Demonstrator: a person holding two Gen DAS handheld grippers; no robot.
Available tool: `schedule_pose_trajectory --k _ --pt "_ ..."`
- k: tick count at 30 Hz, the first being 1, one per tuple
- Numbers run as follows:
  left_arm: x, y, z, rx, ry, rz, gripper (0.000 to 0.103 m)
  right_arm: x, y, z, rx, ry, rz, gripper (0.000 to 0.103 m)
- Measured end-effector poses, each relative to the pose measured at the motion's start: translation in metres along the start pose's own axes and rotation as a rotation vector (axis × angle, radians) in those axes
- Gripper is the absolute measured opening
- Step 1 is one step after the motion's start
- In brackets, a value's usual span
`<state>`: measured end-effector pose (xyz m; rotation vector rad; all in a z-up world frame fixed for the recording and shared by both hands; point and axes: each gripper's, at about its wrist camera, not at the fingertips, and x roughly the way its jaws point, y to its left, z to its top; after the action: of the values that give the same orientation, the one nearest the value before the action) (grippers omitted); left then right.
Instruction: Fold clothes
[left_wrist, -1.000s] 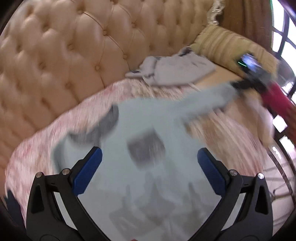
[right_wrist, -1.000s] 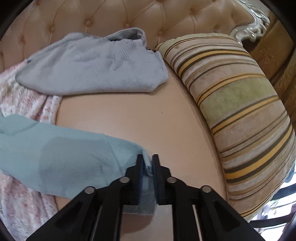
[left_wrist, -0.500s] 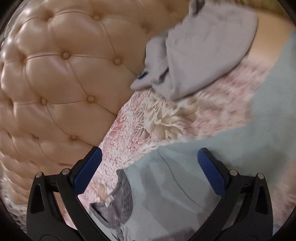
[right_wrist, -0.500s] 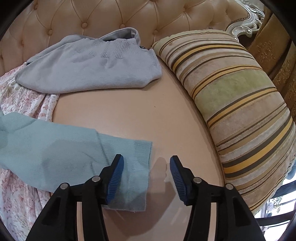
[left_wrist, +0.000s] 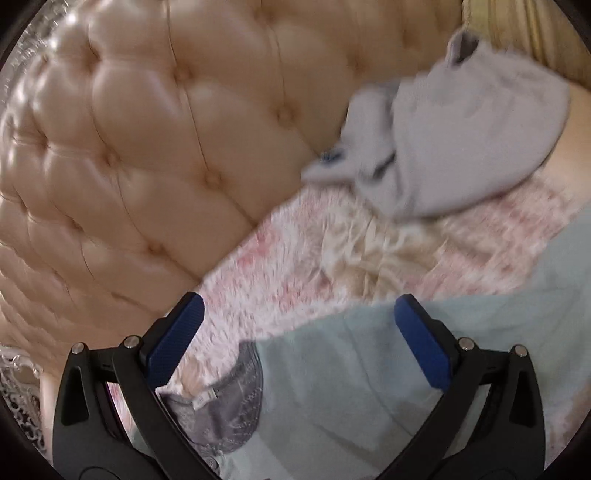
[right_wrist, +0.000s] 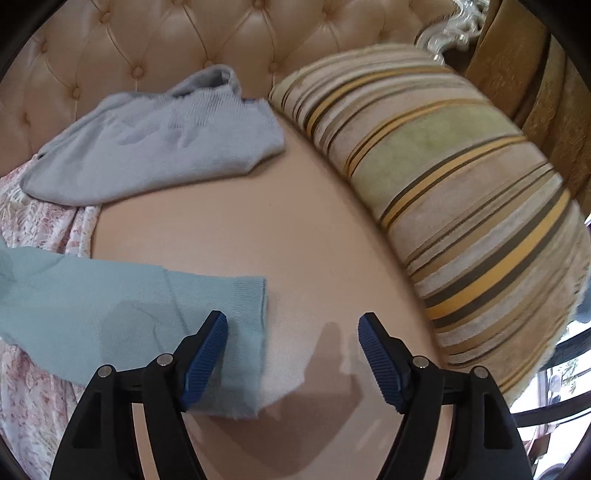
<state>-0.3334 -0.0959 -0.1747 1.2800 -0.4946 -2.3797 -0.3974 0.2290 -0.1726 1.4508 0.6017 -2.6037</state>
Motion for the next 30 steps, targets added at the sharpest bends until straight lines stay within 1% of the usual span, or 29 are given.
schedule_pose_trajectory --k 2,4,6,8,9,10,11,12,13,14,15,18,19,21,22,24,25,27,29,30 --pt "0.002 -0.010 0.004 0.039 0.020 -0.042 0.103 -0.009 0.003 0.001 -0.023 -0.042 -0.020 0.074" --pt "0.010 -0.022 0.003 0.074 0.060 -0.068 0.103 -0.013 0.015 0.003 -0.087 -0.061 -0.044 0.074" --pt "0.014 -0.022 0.003 0.046 0.084 -0.082 0.103 -0.013 0.035 0.000 -0.193 -0.052 -0.093 0.074" --pt "0.017 -0.019 0.003 0.010 0.106 -0.097 0.103 -0.005 0.047 -0.011 -0.290 -0.010 -0.157 0.075" --pt "0.021 -0.015 0.003 -0.010 0.118 -0.103 0.103 0.000 0.047 -0.016 -0.308 0.007 -0.177 0.077" --pt "0.024 -0.011 0.004 -0.032 0.130 -0.109 0.103 -0.001 0.041 -0.015 -0.279 -0.002 -0.169 0.084" --pt "0.028 -0.007 0.004 -0.053 0.143 -0.114 0.103 -0.002 0.033 -0.014 -0.244 -0.006 -0.156 0.089" --pt "0.032 -0.002 0.004 -0.075 0.155 -0.119 0.103 0.001 0.022 -0.013 -0.184 0.014 -0.125 0.092" --pt "0.035 0.001 0.004 -0.096 0.170 -0.136 0.103 0.001 0.013 -0.013 -0.137 0.025 -0.097 0.099" --pt "0.036 0.005 0.004 -0.120 0.185 -0.153 0.103 0.001 0.006 -0.013 -0.105 0.034 -0.081 0.103" --pt "0.034 0.008 0.004 -0.138 0.185 -0.165 0.103 -0.002 0.004 -0.013 -0.100 0.032 -0.075 0.103" --pt "0.011 0.017 0.003 -0.173 0.083 -0.170 0.103 -0.023 0.011 -0.011 -0.129 -0.034 -0.048 0.103" --pt "0.007 0.017 0.003 -0.174 0.067 -0.182 0.103 -0.031 0.015 -0.011 -0.136 -0.058 -0.036 0.103" --pt "0.008 0.008 0.005 -0.135 0.090 -0.201 0.103 -0.040 0.029 -0.010 -0.168 -0.099 0.008 0.103" --pt "0.011 0.003 0.005 -0.114 0.105 -0.200 0.103 -0.038 0.037 -0.011 -0.195 -0.098 0.018 0.103" --pt "0.019 -0.005 0.004 -0.080 0.137 -0.181 0.103 -0.028 0.053 -0.016 -0.247 -0.047 0.016 0.103" --pt "0.025 -0.005 0.003 -0.085 0.150 -0.182 0.103 -0.023 0.059 -0.020 -0.262 -0.017 0.013 0.103" --pt "0.035 0.002 0.002 -0.113 0.171 -0.185 0.103 -0.011 0.054 -0.026 -0.249 0.034 0.037 0.103" --pt "0.035 0.012 0.002 -0.140 0.178 -0.170 0.103 -0.009 0.037 -0.027 -0.175 0.038 0.085 0.103" --pt "0.030 0.018 0.000 -0.156 0.161 -0.167 0.103 -0.009 0.029 -0.027 -0.142 0.040 0.106 0.103"
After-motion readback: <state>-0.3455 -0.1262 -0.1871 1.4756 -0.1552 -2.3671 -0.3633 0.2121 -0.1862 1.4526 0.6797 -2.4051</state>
